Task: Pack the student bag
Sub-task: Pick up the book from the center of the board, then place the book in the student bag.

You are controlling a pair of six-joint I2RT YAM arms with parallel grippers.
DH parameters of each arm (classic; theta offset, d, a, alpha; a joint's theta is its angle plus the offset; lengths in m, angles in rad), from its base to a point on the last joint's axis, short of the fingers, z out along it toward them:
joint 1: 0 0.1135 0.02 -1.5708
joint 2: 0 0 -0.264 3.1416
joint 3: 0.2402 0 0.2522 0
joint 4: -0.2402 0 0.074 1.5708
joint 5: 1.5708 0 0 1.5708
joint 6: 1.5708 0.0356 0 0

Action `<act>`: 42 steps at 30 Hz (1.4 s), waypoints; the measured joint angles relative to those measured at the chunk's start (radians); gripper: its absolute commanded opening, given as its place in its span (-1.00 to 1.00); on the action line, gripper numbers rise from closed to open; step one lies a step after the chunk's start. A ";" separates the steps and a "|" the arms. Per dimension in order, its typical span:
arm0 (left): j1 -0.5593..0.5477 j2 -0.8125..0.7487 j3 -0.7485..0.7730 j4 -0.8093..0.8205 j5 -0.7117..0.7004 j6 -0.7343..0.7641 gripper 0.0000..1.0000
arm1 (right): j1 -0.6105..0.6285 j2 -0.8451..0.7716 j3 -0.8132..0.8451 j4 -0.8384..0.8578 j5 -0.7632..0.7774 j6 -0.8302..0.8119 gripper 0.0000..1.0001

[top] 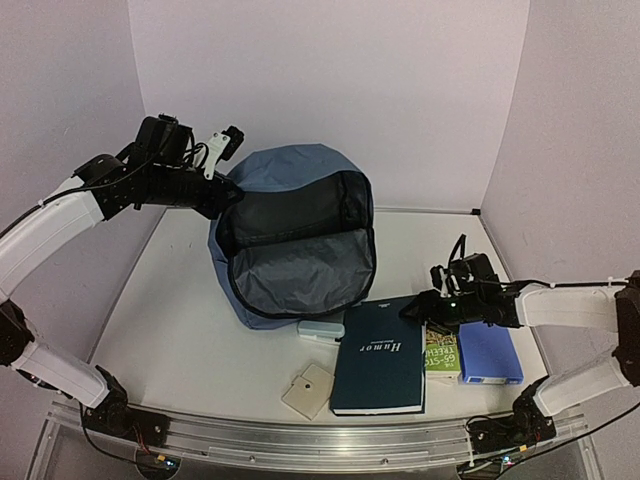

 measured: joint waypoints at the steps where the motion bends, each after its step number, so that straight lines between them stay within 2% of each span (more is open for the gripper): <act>1: 0.000 0.000 0.000 0.000 0.000 0.000 -0.99 | -0.008 0.004 -0.007 0.020 -0.016 0.000 -0.27; 4: 0.000 0.000 0.000 0.000 0.001 -0.001 -0.99 | -0.029 0.007 -0.024 0.061 -0.060 0.005 -0.51; 6: 0.000 0.000 0.000 0.000 0.001 -0.001 -0.99 | -0.040 0.002 -0.028 0.083 -0.085 0.020 -0.60; 12: 0.000 0.000 0.002 -0.003 0.014 -0.027 -0.99 | -0.045 -0.167 -0.039 0.042 -0.099 0.039 -0.76; 17: 0.001 0.000 0.025 -0.026 0.034 -0.058 -1.00 | -0.045 -0.364 0.013 -0.087 -0.074 -0.023 -0.81; 23: 0.001 0.003 0.027 -0.037 0.033 -0.077 -1.00 | -0.045 -0.471 0.196 -0.233 -0.072 -0.115 -0.79; 32: 0.003 0.011 0.032 -0.039 0.033 -0.127 -1.00 | -0.045 -0.398 0.570 -0.291 -0.195 -0.283 -0.81; 42: 0.007 0.022 0.044 -0.045 0.033 -0.138 -1.00 | -0.045 -0.293 0.775 -0.313 -0.264 -0.390 -0.81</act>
